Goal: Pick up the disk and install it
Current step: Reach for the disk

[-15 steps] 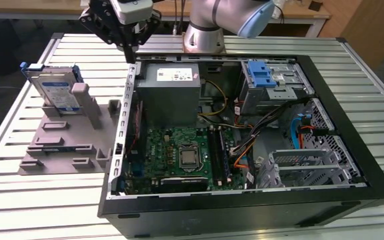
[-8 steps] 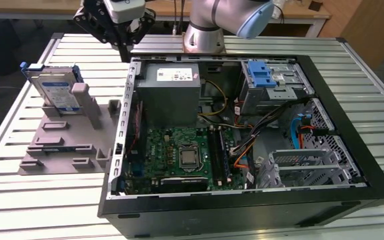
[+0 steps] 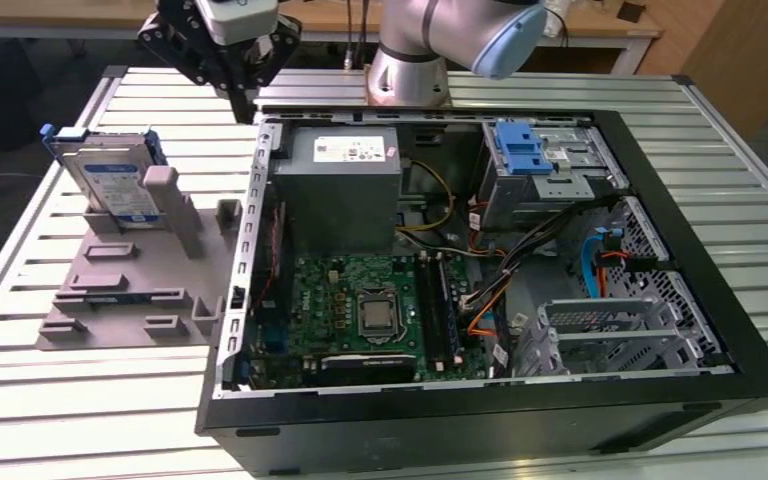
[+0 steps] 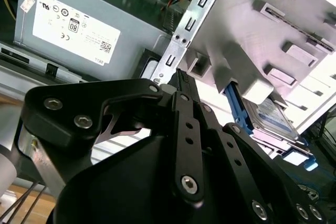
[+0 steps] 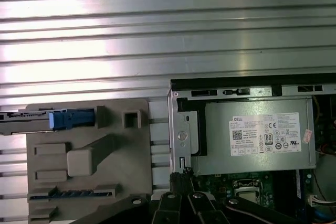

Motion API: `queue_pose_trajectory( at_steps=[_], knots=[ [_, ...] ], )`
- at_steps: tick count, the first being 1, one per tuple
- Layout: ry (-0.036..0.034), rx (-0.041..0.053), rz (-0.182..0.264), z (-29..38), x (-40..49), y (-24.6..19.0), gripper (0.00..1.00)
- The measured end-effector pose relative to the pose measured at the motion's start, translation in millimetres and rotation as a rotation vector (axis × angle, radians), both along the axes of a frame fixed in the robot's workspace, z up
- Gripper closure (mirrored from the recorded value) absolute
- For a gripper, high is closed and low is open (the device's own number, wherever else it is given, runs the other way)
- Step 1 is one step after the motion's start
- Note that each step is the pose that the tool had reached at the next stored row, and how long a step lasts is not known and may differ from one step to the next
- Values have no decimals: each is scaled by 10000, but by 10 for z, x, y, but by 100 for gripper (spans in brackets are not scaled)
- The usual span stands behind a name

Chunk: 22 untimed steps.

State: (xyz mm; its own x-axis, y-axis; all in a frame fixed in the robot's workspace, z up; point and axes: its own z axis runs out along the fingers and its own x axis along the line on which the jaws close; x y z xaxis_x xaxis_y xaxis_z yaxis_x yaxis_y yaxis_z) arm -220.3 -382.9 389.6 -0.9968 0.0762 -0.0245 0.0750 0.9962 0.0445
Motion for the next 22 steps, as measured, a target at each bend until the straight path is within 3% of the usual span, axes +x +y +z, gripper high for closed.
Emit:
queue_pose_trajectory(
  at_steps=[22],
  knots=[
    [1, -1, 0, -26, -252, 163, 89]
  ],
)
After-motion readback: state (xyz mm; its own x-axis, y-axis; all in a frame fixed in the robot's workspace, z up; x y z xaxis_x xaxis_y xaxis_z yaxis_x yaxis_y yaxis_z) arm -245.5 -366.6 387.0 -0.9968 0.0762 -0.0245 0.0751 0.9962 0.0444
